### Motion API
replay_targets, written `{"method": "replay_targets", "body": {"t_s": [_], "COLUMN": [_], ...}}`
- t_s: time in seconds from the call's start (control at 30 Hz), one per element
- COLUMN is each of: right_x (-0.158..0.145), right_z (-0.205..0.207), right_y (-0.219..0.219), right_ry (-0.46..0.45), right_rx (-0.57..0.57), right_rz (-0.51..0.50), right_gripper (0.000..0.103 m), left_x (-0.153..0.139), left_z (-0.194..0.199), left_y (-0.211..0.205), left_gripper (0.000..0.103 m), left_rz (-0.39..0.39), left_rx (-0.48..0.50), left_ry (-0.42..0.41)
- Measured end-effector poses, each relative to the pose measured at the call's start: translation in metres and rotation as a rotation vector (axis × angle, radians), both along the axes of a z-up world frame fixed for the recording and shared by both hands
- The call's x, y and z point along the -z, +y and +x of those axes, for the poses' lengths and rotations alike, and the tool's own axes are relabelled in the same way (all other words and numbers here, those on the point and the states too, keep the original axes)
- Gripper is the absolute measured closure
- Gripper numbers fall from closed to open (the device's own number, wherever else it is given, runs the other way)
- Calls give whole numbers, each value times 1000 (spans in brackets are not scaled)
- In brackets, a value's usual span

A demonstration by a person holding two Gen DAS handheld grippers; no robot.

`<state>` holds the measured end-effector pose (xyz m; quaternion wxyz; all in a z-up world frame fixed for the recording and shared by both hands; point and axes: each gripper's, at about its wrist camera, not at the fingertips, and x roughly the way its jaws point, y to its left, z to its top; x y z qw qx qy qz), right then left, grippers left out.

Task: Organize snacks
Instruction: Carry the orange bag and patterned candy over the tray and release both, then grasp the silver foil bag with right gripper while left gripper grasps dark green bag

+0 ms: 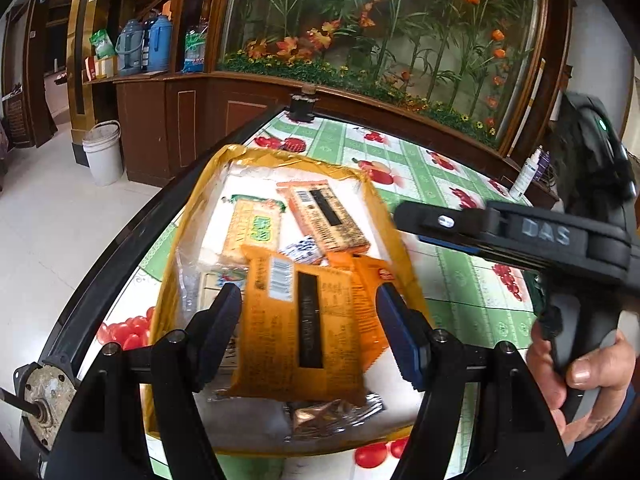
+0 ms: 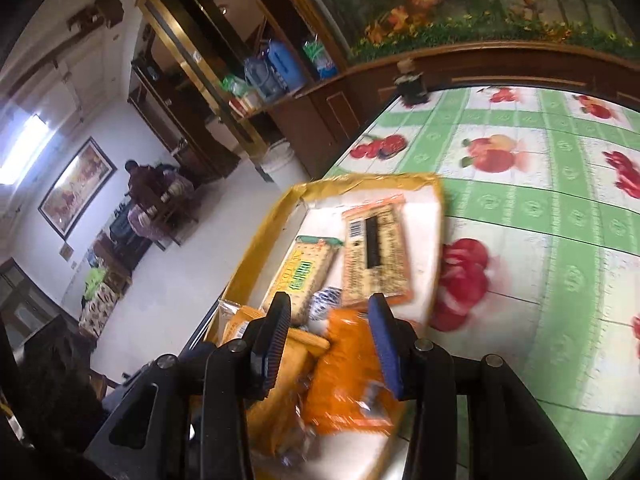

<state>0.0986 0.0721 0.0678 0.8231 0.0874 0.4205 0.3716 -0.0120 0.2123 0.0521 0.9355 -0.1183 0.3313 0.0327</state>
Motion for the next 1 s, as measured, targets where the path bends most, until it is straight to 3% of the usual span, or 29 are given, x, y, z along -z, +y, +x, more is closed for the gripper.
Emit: {"method": "replay_targets", "body": {"t_s": [0.37, 0.57, 0.7, 0.8, 1.0], "right_x": [-4, 6, 18, 31, 49], "right_z": [8, 15, 27, 39, 41], "right_y": [-145, -230, -278, -290, -282], "right_ry": [1, -15, 20, 55, 84], "right_rx": [225, 434, 589, 635, 611], "right_rz": [75, -25, -80, -130, -208], "right_gripper": [60, 59, 51, 49, 44], "left_x": [-18, -20, -15, -10, -6], "left_z": [4, 8, 12, 13, 8], "left_y": [-57, -86, -106, -124, -147], "left_gripper": [34, 34, 34, 34, 34], "left_rz": [60, 76, 78, 88, 122], "left_rx": [85, 140, 184, 229, 294], "left_ry": [-26, -19, -1, 12, 23]}}
